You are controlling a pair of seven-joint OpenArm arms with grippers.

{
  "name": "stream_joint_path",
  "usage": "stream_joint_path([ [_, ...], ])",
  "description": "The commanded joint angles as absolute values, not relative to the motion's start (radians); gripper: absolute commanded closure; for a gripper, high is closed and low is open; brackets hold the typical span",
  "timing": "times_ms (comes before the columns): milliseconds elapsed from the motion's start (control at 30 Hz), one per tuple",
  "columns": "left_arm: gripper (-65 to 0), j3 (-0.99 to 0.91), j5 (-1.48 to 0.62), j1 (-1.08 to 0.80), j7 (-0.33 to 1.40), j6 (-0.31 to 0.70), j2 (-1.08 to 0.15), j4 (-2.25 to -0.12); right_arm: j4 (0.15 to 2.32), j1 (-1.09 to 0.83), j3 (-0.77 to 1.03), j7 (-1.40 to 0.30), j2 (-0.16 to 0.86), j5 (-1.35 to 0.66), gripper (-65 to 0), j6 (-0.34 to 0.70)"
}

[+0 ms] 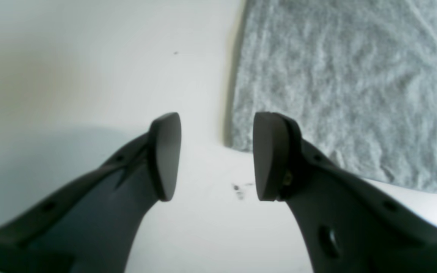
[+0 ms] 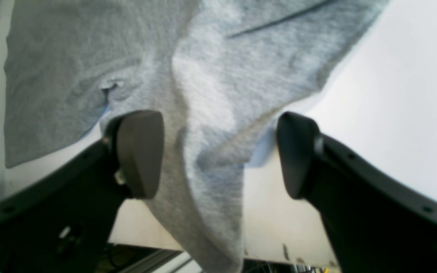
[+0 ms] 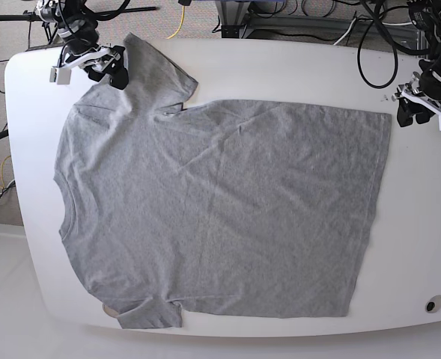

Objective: Fold the T-shirt properly

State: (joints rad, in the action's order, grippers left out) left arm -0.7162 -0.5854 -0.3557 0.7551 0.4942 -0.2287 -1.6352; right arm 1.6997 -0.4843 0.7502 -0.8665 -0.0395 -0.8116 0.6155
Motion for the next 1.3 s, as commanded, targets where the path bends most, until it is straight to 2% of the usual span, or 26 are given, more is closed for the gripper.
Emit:
stream_joint_path([
  [0,-28.0,-0.723,-0.601,-0.36,0.736,0.496,-0.246,-1.656,1.712,-0.479,0.719,-0.888,-0.041,-0.809,-44.2,0.624],
  [333,-28.0,-0.723,-0.601,-0.36,0.736,0.496,-0.246,-1.656,1.715,-0.458,0.684,-0.898,-0.042,-0.809,-41.9,0.622],
  [433,-28.0,-0.723,-0.601,-0.36,0.736,0.496,-0.246,-1.656,1.715,-0.458,0.685,-0.898,-0.039,-0.808,-31.6,0.622],
  [467,-28.0,-0.723,-0.601,-0.36,0.736,0.496,-0.246,-1.656,1.715,-0.458,0.687,-0.898,-0.036,-0.808,-22.2,0.621],
  [533,-28.0,-0.723,-0.601,-0.36,0.736,0.496,-0.246,-1.656,1.712,-0.458,0.688,-0.898,-0.036,-0.808,-8.7,0.618],
  [567,-28.0,-0.723,-0.601,-0.36,0.736,0.496,-0.246,-1.656,1.71,-0.458,0.688,-0.898,-0.035,-0.806,0.0,0.616],
  [1267,-28.2,-0.716,-0.605,-0.308,0.757,0.499,-0.242,-1.638,1.712,-0.464,0.69,-0.898,-0.022,-0.806,0.0,0.616],
])
